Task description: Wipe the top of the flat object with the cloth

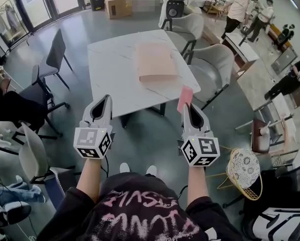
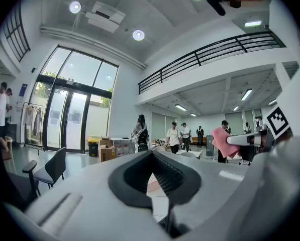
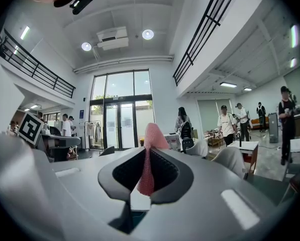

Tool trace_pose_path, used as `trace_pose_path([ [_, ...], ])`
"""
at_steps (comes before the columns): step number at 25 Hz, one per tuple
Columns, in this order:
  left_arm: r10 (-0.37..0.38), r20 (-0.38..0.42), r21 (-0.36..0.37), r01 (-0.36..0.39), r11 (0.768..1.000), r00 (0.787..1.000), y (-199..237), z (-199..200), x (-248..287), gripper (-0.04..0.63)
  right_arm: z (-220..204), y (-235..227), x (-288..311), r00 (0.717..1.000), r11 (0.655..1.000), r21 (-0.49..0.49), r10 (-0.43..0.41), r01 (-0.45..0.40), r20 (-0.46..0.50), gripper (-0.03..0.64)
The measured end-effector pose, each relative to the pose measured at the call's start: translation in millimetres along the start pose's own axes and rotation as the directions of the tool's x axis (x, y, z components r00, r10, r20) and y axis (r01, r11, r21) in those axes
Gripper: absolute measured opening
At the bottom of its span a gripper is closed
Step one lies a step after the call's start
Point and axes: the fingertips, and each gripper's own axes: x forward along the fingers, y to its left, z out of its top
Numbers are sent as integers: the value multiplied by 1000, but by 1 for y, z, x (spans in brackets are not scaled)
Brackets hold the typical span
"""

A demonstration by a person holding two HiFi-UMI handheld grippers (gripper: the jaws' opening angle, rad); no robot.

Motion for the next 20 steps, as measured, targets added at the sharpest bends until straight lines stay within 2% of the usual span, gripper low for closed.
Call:
trace_pose_path([
  [5,-10,-8,-9,10,1000,1000,-8,-2,3,2,0,-6,-3,1000,1000,2,-3,3,-5,44],
  [20,-14,-2,25,14,1000,1000,-59,1,20,2,-5,-48,-20,1000,1000,-9,8,-8,2,44],
])
